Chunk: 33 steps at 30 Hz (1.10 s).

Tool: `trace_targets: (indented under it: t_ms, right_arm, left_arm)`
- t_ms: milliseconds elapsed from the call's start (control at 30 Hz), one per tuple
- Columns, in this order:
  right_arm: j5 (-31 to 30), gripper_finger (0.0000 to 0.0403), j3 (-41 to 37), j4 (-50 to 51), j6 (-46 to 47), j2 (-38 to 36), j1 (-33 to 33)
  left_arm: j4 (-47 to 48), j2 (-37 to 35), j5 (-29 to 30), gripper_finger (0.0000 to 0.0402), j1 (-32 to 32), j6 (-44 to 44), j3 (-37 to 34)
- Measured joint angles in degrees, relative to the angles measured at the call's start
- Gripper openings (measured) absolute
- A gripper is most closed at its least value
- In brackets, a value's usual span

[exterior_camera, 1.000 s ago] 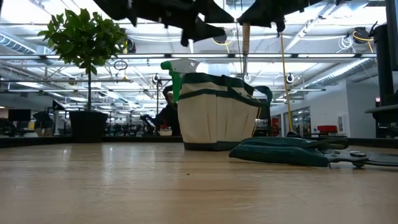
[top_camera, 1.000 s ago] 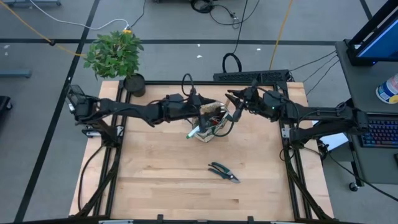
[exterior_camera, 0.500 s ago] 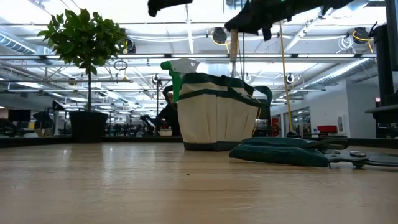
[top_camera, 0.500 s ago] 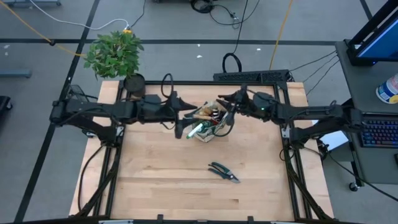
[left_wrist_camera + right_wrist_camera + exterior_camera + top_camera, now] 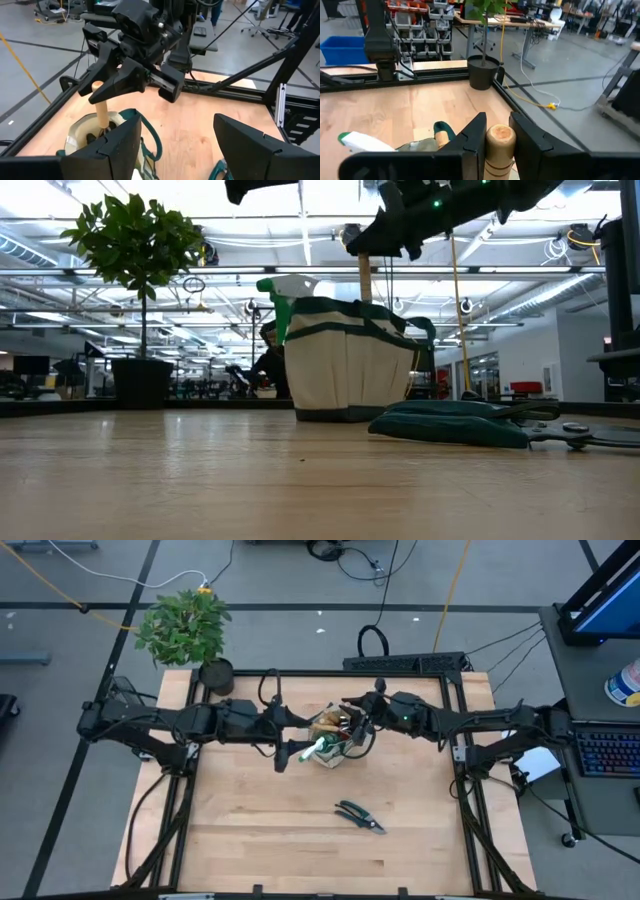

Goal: Pick & Place Garden tools in Gardening bag
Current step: Put the light brown hand rake into the light brown gardening bag

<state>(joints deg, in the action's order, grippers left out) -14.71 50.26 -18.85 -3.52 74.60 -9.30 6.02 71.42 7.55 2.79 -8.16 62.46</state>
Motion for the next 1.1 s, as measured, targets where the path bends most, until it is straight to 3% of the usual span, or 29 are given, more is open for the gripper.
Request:
trace_targets:
  t_ms: [433,733,1100]
  right_arm:
    - [1.4,0.006,0.1,-2.8,-5.1,-0.4,0.0]
    - [1.5,0.006,0.0,1.2,-9.2,-0.8,0.0]
    - [4.2,0.006,0.1,3.9,-7.4,7.0,0.0]
  left_arm:
    - [0.0,0.0,0.0,0.0257,0.0,0.0,0.0]
    - [-0.1,0.0,0.0,0.0257,0.0,-0.2,0.0]
    - [-0.3,0.2,0.0,0.0257,0.2,-1.5,0.0]
